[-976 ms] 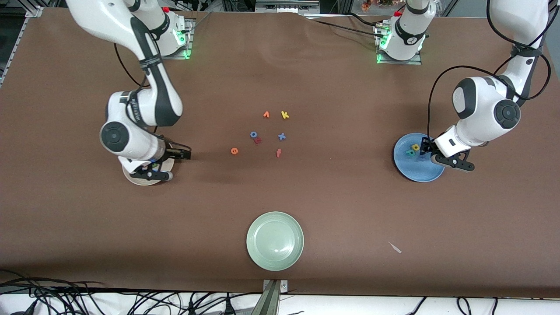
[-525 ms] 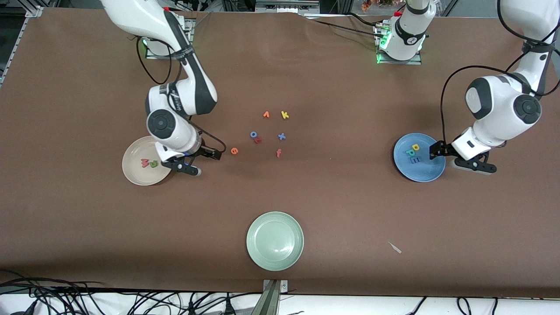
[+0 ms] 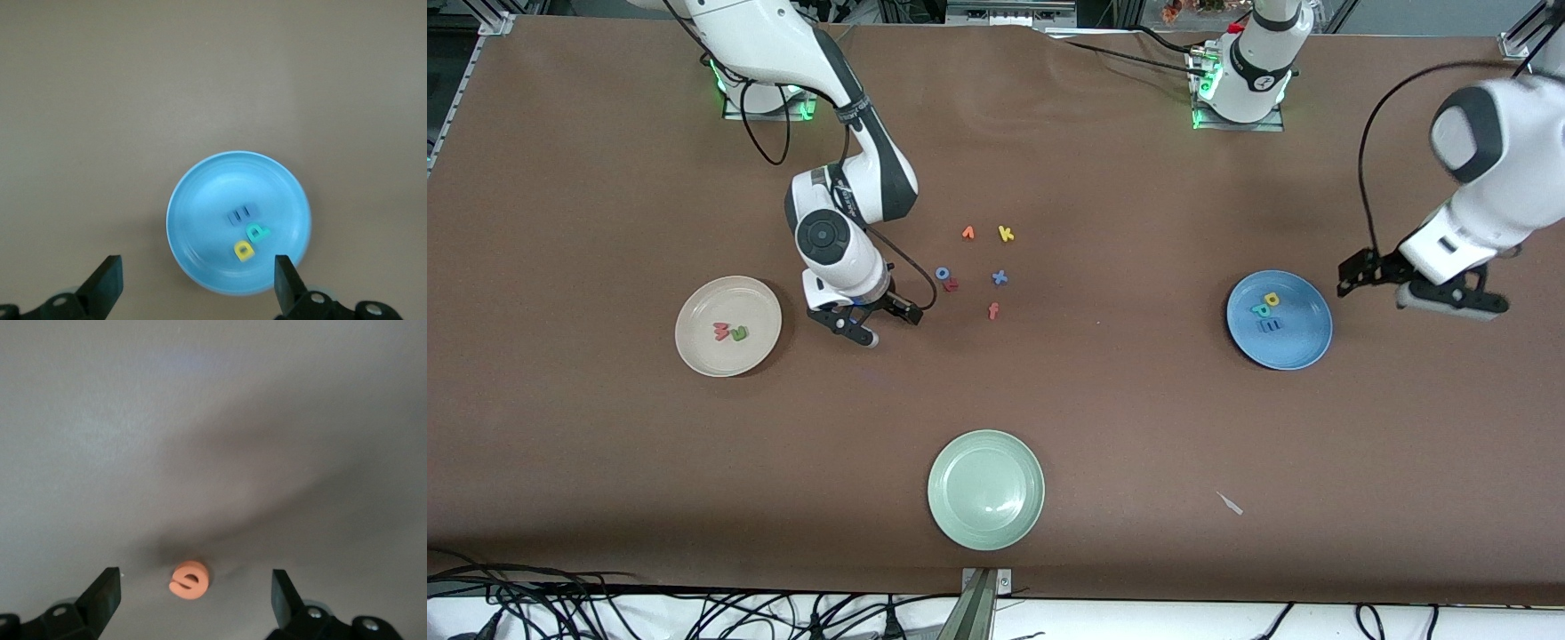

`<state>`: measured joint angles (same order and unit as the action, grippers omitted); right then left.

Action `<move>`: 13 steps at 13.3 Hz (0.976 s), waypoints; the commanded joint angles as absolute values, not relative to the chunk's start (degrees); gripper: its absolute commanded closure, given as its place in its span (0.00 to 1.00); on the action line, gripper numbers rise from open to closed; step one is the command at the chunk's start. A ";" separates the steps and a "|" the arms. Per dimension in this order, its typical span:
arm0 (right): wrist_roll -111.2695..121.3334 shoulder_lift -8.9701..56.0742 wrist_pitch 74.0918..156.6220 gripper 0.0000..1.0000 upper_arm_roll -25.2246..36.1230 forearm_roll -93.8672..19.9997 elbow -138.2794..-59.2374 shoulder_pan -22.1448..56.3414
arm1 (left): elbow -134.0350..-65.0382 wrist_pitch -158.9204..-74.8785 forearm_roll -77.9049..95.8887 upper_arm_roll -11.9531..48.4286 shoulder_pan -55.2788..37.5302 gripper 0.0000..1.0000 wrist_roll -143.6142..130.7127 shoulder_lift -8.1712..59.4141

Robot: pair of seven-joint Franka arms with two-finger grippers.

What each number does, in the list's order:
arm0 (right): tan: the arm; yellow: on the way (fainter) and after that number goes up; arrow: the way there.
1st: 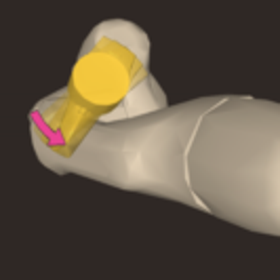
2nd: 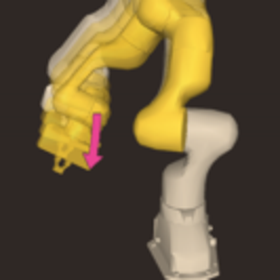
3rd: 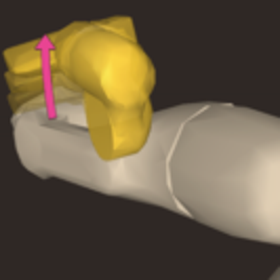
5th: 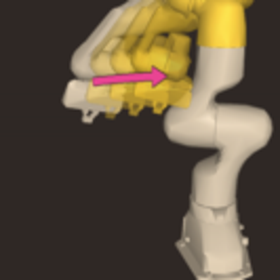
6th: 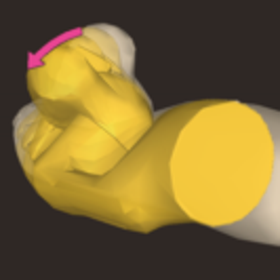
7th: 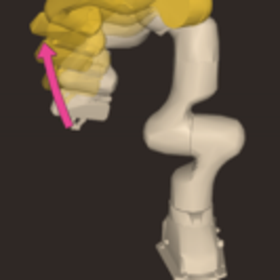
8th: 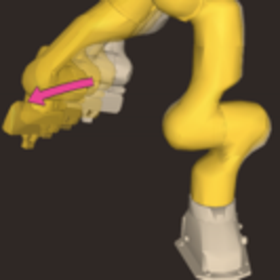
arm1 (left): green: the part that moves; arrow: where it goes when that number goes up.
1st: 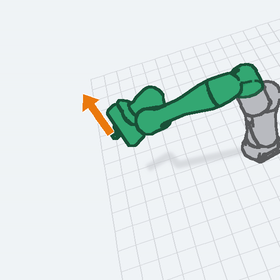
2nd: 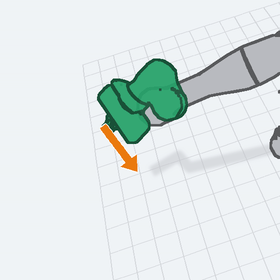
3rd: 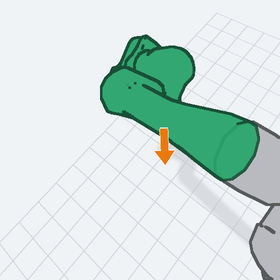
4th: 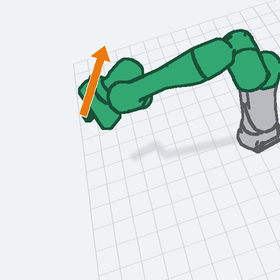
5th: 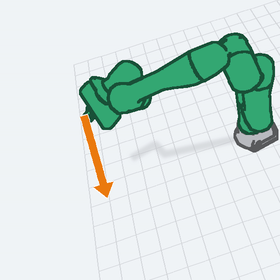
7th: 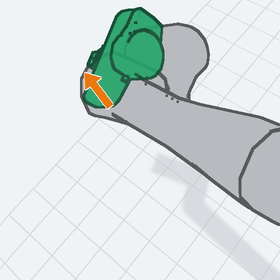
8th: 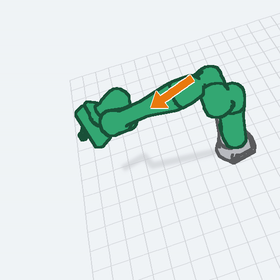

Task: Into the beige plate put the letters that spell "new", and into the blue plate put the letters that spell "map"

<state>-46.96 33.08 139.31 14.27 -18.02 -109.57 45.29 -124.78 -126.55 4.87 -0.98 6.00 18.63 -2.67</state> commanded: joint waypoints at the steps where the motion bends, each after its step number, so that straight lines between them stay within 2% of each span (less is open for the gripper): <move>1: -47.99 34.01 141.15 0.00 13.80 -19.34 -110.04 45.79 | -121.06 -113.70 1.42 -0.97 5.89 0.00 16.70 -11.24; 4: -48.16 34.19 141.15 0.02 13.45 -19.34 -110.21 46.14 | -108.76 -96.20 -2.71 0.52 5.63 0.00 11.01 -11.69; 7: -48.16 34.54 141.06 0.16 12.66 -19.34 -110.21 46.23 | -102.58 -87.21 -4.40 5.61 5.63 0.00 1.02 -11.69; 11: -47.82 34.63 140.98 0.29 12.57 -19.34 -110.48 46.23 | -100.99 -87.27 -0.01 6.07 5.54 0.00 -9.58 -11.25; 13: -47.20 34.72 140.80 0.42 12.48 -19.25 -110.57 46.23 | -100.38 -87.36 0.09 5.89 5.36 0.00 -9.32 -10.38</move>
<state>-47.71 34.94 140.35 12.53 -18.14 -109.81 45.87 -103.06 -88.13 -1.17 6.22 5.41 -8.59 -12.42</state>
